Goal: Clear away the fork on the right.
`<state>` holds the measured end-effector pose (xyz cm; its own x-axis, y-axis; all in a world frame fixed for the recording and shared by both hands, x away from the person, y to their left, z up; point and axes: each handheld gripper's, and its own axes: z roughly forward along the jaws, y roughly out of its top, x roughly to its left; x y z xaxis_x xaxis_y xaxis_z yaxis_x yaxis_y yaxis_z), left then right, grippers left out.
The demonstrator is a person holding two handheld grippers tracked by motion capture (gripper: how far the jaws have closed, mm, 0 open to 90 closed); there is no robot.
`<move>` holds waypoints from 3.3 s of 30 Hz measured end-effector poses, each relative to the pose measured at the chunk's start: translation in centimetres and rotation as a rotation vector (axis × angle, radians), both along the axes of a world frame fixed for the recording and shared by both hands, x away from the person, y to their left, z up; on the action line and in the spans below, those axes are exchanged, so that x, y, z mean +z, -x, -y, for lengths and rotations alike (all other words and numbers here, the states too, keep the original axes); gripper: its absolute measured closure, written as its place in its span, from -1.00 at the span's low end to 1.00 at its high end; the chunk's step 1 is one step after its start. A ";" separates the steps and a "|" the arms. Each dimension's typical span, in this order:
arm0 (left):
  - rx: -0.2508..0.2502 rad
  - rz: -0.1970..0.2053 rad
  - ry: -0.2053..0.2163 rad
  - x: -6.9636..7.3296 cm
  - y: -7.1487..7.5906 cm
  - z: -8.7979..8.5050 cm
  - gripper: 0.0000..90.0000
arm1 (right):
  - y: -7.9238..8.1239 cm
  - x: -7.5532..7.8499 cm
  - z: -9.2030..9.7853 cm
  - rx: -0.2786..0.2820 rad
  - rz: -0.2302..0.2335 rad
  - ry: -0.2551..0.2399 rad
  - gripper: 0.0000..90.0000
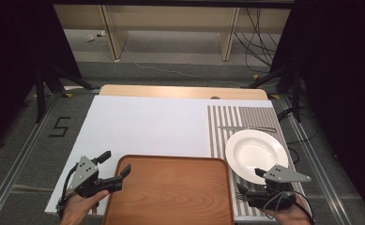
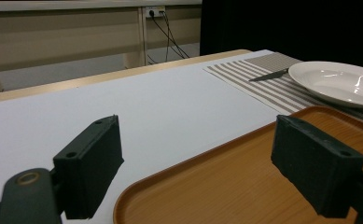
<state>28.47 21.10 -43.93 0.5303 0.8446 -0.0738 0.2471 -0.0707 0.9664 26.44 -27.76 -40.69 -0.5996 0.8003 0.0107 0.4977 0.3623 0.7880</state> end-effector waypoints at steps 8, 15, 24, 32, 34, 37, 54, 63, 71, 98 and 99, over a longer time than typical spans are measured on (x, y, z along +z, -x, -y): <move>0.000 -0.003 0.001 0.0 0.0 0.0 -0.64 | -0.1 -0.3 0.4 0.015 -0.052 0.024 -0.53; 0.002 0.000 -0.001 0.0 0.0 0.0 -0.64 | 0.1 -0.2 1.3 0.008 -0.074 0.038 -0.52; 0.006 0.003 -0.001 0.0 0.0 -0.1 -0.64 | 0.2 -0.4 1.9 0.025 -0.121 0.081 -0.52; 0.009 0.004 0.001 0.0 0.0 -0.1 -0.64 | 0.2 -0.6 2.4 0.017 -0.167 0.107 -0.51; 0.010 0.005 0.001 0.0 0.0 -0.1 -0.64 | 0.2 -0.7 2.7 0.021 -0.173 0.118 -0.51; 0.011 0.005 0.001 0.0 0.0 -0.1 -0.64 | 0.3 -0.7 2.9 0.007 -0.197 0.121 -0.50; 0.008 0.010 -0.003 0.0 -0.1 -0.1 -0.64 | 0.3 -1.6 4.6 -0.039 -0.276 0.193 -0.49; 0.004 0.010 0.001 -0.1 -0.2 0.0 -0.64 | -0.8 -2.8 5.5 -0.074 -0.346 0.256 -0.46; 0.011 0.005 -0.007 -0.1 -0.1 0.0 -0.64 | -1.7 -3.5 6.1 -0.100 -0.401 0.275 -0.43; 0.014 0.004 -0.006 -0.2 -0.2 0.1 -0.64 | -3.2 -4.8 5.5 -0.050 -0.477 0.365 -0.08; 0.014 0.004 -0.006 -0.2 -0.2 0.1 -0.64 | -3.1 -4.8 5.4 -0.058 -0.488 0.369 -0.03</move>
